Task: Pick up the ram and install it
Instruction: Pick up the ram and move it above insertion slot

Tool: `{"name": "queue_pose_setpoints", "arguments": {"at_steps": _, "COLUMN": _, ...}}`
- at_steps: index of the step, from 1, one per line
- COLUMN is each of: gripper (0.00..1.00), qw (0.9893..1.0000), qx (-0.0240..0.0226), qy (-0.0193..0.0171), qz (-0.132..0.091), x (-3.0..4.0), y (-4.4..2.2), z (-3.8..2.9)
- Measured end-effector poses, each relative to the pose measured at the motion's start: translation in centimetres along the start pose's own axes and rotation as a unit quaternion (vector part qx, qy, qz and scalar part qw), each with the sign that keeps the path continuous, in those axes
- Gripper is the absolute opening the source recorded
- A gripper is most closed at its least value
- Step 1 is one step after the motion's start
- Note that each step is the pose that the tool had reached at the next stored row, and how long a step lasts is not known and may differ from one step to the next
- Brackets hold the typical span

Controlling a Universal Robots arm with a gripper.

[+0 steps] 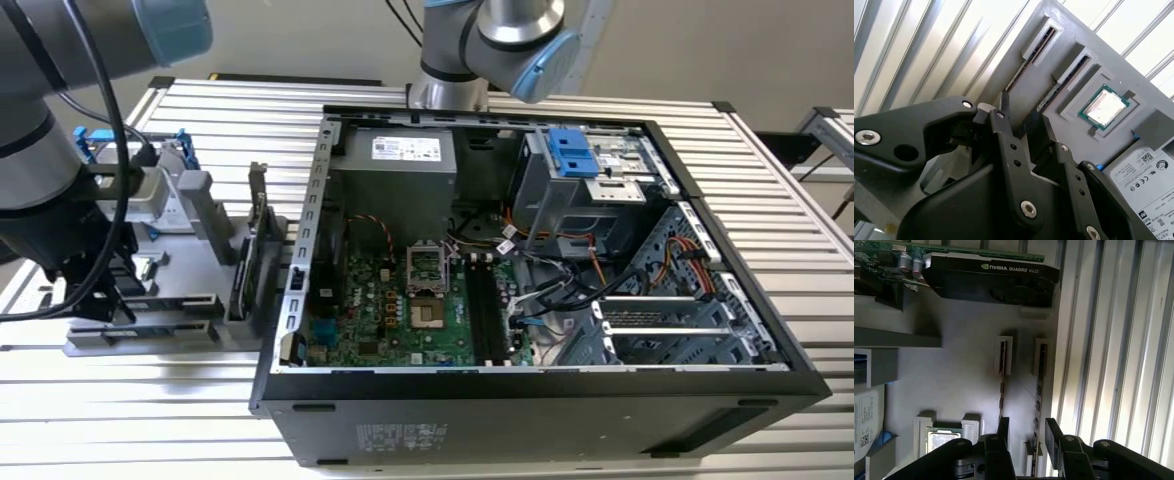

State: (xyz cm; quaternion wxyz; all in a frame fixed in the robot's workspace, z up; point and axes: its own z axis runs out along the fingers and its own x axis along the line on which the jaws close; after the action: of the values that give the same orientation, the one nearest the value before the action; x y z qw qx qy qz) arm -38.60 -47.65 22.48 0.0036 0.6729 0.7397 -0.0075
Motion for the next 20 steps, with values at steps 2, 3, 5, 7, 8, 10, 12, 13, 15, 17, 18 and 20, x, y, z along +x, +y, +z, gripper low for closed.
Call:
{"name": "queue_pose_setpoints", "arguments": {"at_steps": 2, "gripper": 1.0, "qw": 1.0, "qx": 0.0001, "qy": -0.0001, "qz": 0.0, "x": -0.06, "y": 0.0, "z": 0.15}}
{"name": "queue_pose_setpoints", "arguments": {"at_steps": 3, "gripper": 1.0, "qw": 1.0, "qx": 0.0001, "qy": -0.0001, "qz": 0.0, "x": -0.09, "y": 0.0, "z": 0.22}}
{"name": "queue_pose_setpoints", "arguments": {"at_steps": 5, "gripper": 1.0, "qw": 1.0, "qx": 0.0001, "qy": 0.0, "qz": 0.0, "x": -0.14, "y": 0.0, "z": 0.36}}
{"name": "queue_pose_setpoints", "arguments": {"at_steps": 7, "gripper": 1.0, "qw": 1.0, "qx": 0.0002, "qy": 0.0, "qz": 0.0, "x": -0.23, "y": 0.0, "z": 0.48}}
{"name": "queue_pose_setpoints", "arguments": {"at_steps": 8, "gripper": 1.0, "qw": 1.0, "qx": 0.0002, "qy": 0.0, "qz": -0.001, "x": -0.3, "y": 0.0, "z": 0.54}}
{"name": "queue_pose_setpoints", "arguments": {"at_steps": 10, "gripper": 1.0, "qw": 1.0, "qx": 0.0002, "qy": 0.0, "qz": 0.0, "x": -0.52, "y": -0.01, "z": 0.66}}
{"name": "queue_pose_setpoints", "arguments": {"at_steps": 12, "gripper": 1.0, "qw": 1.0, "qx": 0.0004, "qy": 0.0, "qz": -0.001, "x": -0.79, "y": -0.02, "z": 0.78}}
{"name": "queue_pose_setpoints", "arguments": {"at_steps": 13, "gripper": 1.0, "qw": 1.0, "qx": 0.0005, "qy": 0.0, "qz": -0.001, "x": -0.91, "y": -0.03, "z": 0.85}}
{"name": "queue_pose_setpoints", "arguments": {"at_steps": 15, "gripper": 1.0, "qw": 1.0, "qx": 0.0007, "qy": 0.0001, "qz": -0.001, "x": -1.13, "y": -0.03, "z": 0.99}}
{"name": "queue_pose_setpoints", "arguments": {"at_steps": 17, "gripper": 1.0, "qw": 1.0, "qx": 0.0007, "qy": 0.0001, "qz": -0.001, "x": -1.19, "y": -0.02, "z": 1.21}}
{"name": "queue_pose_setpoints", "arguments": {"at_steps": 18, "gripper": 1.0, "qw": 1.0, "qx": 0.0007, "qy": 0.0001, "qz": 0.0, "x": -1.19, "y": -0.01, "z": 1.31}}
{"name": "queue_pose_setpoints", "arguments": {"at_steps": 20, "gripper": 1.0, "qw": 1.0, "qx": 0.0008, "qy": 0.0001, "qz": -0.001, "x": -1.2, "y": 0.01, "z": 1.5}}
